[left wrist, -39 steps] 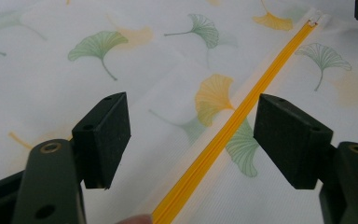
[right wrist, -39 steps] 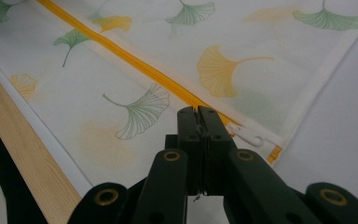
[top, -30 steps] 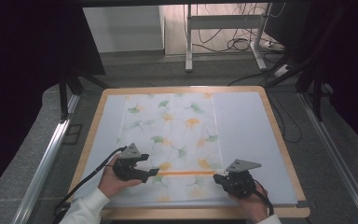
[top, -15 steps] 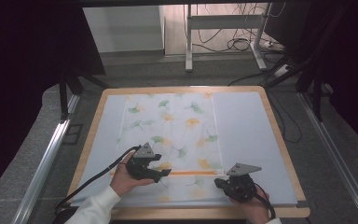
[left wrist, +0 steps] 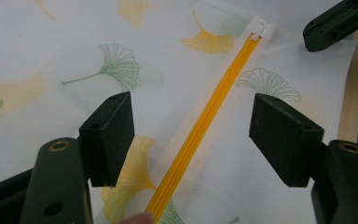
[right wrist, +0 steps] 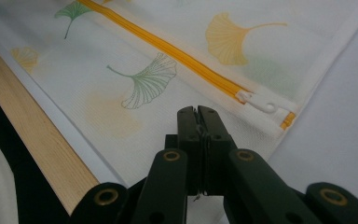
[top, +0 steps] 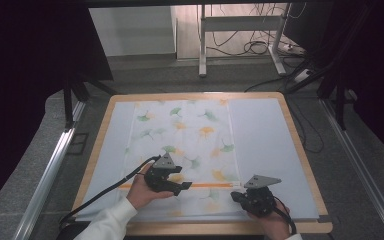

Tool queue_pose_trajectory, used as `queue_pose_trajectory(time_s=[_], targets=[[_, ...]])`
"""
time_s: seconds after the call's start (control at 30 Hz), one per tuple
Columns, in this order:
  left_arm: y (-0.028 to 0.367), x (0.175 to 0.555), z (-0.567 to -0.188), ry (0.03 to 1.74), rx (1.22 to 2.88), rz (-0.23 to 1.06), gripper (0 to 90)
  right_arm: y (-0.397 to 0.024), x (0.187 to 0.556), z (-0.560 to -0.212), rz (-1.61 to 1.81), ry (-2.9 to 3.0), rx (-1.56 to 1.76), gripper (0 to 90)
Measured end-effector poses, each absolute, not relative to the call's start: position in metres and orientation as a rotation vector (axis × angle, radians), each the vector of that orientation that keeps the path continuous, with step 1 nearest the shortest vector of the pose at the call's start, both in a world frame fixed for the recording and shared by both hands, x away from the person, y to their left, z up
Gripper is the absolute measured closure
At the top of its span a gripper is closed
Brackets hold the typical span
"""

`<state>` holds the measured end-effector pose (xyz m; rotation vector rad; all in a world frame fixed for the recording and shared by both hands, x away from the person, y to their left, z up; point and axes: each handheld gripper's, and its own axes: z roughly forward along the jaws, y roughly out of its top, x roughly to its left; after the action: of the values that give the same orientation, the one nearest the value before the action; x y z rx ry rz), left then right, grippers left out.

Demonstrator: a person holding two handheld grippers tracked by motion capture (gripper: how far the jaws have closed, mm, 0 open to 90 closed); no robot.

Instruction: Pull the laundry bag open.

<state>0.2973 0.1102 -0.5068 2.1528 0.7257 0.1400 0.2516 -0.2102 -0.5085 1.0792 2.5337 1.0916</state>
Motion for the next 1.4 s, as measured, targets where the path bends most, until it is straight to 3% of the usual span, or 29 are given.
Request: queue_pose_trajectory(time_s=[1.4], targets=[[0.046, 0.317, -0.5, 0.608, 2.2, 0.152, 35.0, -0.216, 0.25, -0.512, 1.077, 2.56, 1.085, 87.7]])
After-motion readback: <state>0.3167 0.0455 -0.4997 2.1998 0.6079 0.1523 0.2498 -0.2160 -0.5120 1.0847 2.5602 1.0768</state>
